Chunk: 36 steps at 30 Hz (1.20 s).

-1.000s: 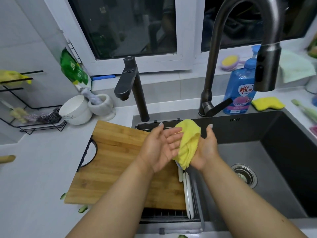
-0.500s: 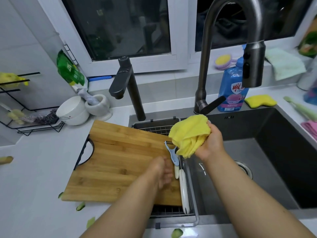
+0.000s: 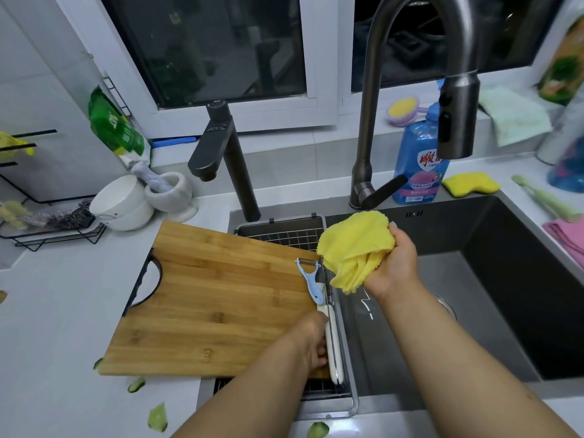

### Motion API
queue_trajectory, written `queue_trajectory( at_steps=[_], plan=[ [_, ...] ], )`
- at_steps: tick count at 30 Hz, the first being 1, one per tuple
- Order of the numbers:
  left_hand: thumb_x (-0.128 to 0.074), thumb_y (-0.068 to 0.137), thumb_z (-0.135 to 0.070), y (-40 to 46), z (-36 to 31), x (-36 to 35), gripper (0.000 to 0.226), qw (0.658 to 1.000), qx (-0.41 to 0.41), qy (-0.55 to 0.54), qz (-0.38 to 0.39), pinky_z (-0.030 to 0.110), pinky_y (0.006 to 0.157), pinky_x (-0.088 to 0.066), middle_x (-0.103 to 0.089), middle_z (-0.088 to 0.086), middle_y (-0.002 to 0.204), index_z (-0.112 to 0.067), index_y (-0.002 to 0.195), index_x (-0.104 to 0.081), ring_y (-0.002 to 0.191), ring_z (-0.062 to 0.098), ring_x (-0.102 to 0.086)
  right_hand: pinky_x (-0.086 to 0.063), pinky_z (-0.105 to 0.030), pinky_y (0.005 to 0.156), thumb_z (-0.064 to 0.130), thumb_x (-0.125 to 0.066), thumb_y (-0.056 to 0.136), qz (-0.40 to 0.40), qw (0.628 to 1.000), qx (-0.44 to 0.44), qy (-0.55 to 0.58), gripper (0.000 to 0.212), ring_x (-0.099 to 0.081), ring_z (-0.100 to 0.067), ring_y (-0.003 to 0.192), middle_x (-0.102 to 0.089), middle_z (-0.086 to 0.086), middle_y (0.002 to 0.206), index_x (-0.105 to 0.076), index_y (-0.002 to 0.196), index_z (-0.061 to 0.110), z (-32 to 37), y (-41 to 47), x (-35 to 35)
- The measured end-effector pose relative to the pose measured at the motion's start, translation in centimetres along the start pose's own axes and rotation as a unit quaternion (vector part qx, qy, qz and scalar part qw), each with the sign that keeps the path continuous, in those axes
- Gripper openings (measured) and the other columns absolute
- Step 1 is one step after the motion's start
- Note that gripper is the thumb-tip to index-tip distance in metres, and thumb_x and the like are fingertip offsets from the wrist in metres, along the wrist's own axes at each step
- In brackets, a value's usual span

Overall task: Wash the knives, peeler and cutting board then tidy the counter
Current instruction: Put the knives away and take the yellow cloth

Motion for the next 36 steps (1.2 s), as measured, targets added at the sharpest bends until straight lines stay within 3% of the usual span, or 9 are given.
queue_trajectory(
  at_steps=[7,10,13,17,20,23,28,32,36],
  plan=[
    [-0.043,0.101,-0.020,0.9,0.2,0.4,0.021,0.998,-0.012,-0.025,0.061,0.035,0.074,-0.054,-0.064,0.008,0.087,-0.010,0.096,-0.060,0.079,0.020,-0.061,-0.046,-0.052,0.097,0.052,-0.049,0.091,0.009,1.000,0.005,0.001,0.043,-0.063,-0.035,0.107,-0.067,-0.013,0.115,-0.064,0.116,0.020,0.5,0.3,-0.2],
    [-0.035,0.104,-0.015,0.2,0.2,1.1,0.029,0.997,-0.028,-0.030,0.058,0.035,0.062,-0.053,-0.060,0.010,0.079,-0.007,0.088,-0.058,0.069,0.021,-0.058,-0.045,-0.053,0.099,0.053,-0.050,0.090,0.016,1.000,0.005,0.003,0.046,-0.063,-0.035,0.108,-0.067,-0.013,0.117,-0.064,0.118,0.019,0.4,0.4,-0.4],
    [-0.029,0.104,-0.016,-0.4,-0.7,1.7,0.029,0.996,-0.072,-0.036,0.038,0.029,0.050,-0.049,-0.054,0.013,0.081,-0.004,0.097,-0.054,0.063,0.020,-0.051,-0.045,-0.052,0.099,0.053,-0.053,0.089,0.028,1.000,0.013,-0.002,0.047,-0.063,-0.034,0.108,-0.067,-0.013,0.118,-0.064,0.119,0.018,0.3,0.3,-1.1],
    [-0.022,0.101,-0.007,-2.2,-2.3,4.6,0.034,0.990,-0.134,-0.019,-0.036,0.020,0.037,-0.036,-0.055,0.013,0.069,-0.002,0.095,-0.054,0.051,0.016,-0.049,-0.046,-0.052,0.097,0.043,-0.060,0.088,0.037,0.998,0.031,-0.040,0.037,-0.062,-0.033,0.108,-0.066,-0.013,0.116,-0.062,0.115,0.017,0.7,-0.2,-1.9],
    [-0.028,0.104,-0.016,-4.0,-3.3,7.2,0.032,0.982,-0.183,-0.035,-0.040,0.020,0.035,-0.034,-0.058,0.014,0.070,0.002,0.109,-0.055,0.047,0.016,-0.049,-0.047,-0.051,0.096,0.038,-0.063,0.087,0.038,0.995,0.031,-0.084,0.038,-0.062,-0.033,0.107,-0.065,-0.012,0.116,-0.059,0.119,0.017,0.3,-0.2,-2.5],
    [-0.044,0.101,-0.035,-5.7,-4.4,9.0,0.036,0.968,-0.243,-0.066,-0.018,0.020,0.036,-0.035,-0.057,0.011,0.069,-0.001,0.105,-0.057,0.048,0.016,-0.049,-0.050,-0.047,0.091,0.036,-0.064,0.086,0.043,0.984,0.073,-0.159,0.043,-0.062,-0.030,0.107,-0.064,-0.009,0.120,-0.057,0.125,0.019,-0.2,-0.4,-3.8],
    [-0.059,0.093,-0.028,-7.3,-5.1,10.1,0.028,0.954,-0.294,-0.059,0.016,0.021,0.036,-0.036,-0.062,0.009,0.069,-0.001,0.100,-0.062,0.051,0.015,-0.050,-0.050,-0.031,0.079,0.030,-0.053,0.096,0.134,0.883,0.147,-0.425,0.028,-0.062,-0.019,0.100,-0.064,0.001,0.108,-0.056,0.123,0.023,-3.4,-2.2,-6.3],
    [-0.058,0.094,-0.022,-8.4,-5.4,10.1,0.025,0.946,-0.313,-0.081,0.032,0.021,0.035,-0.036,-0.060,0.011,0.067,0.003,0.094,-0.064,0.049,0.017,-0.049,-0.033,-0.042,0.112,0.039,-0.046,0.097,0.209,0.786,0.134,-0.566,0.040,-0.039,-0.019,0.135,-0.043,0.004,0.146,-0.044,0.137,0.034,-6.7,-2.0,-6.7],
    [-0.057,0.095,-0.018,-9.3,-5.3,10.4,0.023,0.945,-0.313,-0.086,0.042,0.020,0.034,-0.035,-0.058,0.013,0.066,0.004,0.091,-0.062,0.047,0.018,-0.048,-0.026,-0.043,0.115,0.041,-0.040,0.099,0.241,0.737,0.160,-0.610,0.034,-0.027,-0.016,0.142,-0.024,0.010,0.156,-0.040,0.132,0.047,-6.9,-1.5,-7.4]
  ],
)
Point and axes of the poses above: each hand's wrist, its own y-axis towards the middle knuckle, its own x-axis out of the back of the hand, z = x × y, the point moved 4 cm from there along y, towards the middle knuckle
